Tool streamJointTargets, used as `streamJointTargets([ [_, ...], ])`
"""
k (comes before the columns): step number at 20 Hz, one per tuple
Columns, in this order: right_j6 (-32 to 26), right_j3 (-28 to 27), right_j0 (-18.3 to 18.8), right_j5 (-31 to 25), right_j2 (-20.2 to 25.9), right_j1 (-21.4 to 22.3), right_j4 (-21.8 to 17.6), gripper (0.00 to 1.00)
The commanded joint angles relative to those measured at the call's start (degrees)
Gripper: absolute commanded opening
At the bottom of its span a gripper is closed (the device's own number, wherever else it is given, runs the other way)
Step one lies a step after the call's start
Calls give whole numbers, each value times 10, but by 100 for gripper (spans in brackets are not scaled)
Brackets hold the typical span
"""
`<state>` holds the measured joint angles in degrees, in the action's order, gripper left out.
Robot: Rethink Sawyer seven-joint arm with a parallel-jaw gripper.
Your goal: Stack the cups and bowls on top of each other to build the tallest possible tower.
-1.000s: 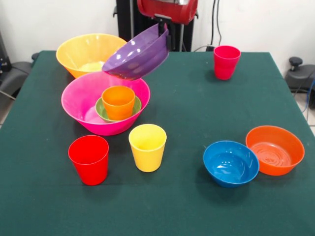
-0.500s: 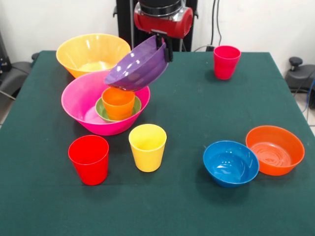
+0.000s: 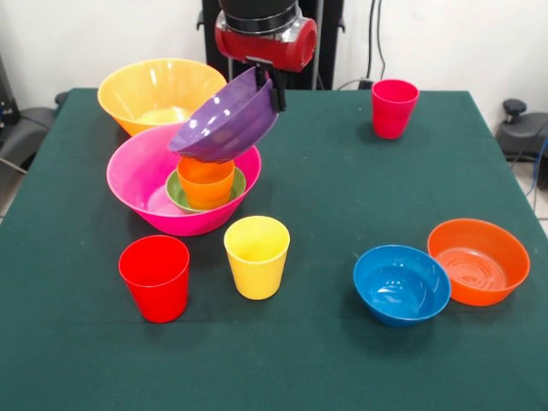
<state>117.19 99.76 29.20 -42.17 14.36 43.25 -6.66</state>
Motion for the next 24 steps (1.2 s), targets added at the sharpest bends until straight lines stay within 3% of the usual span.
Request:
streamJointTargets([
  [1, -109, -13, 10, -37, 62, 2, -44, 0],
  [9, -111, -18, 28, -59, 81, 7, -44, 0],
  [14, -112, -15, 35, -94, 87, 34, -43, 0],
  [24, -110, -10, 51, -94, 99, 31, -53, 0],
])
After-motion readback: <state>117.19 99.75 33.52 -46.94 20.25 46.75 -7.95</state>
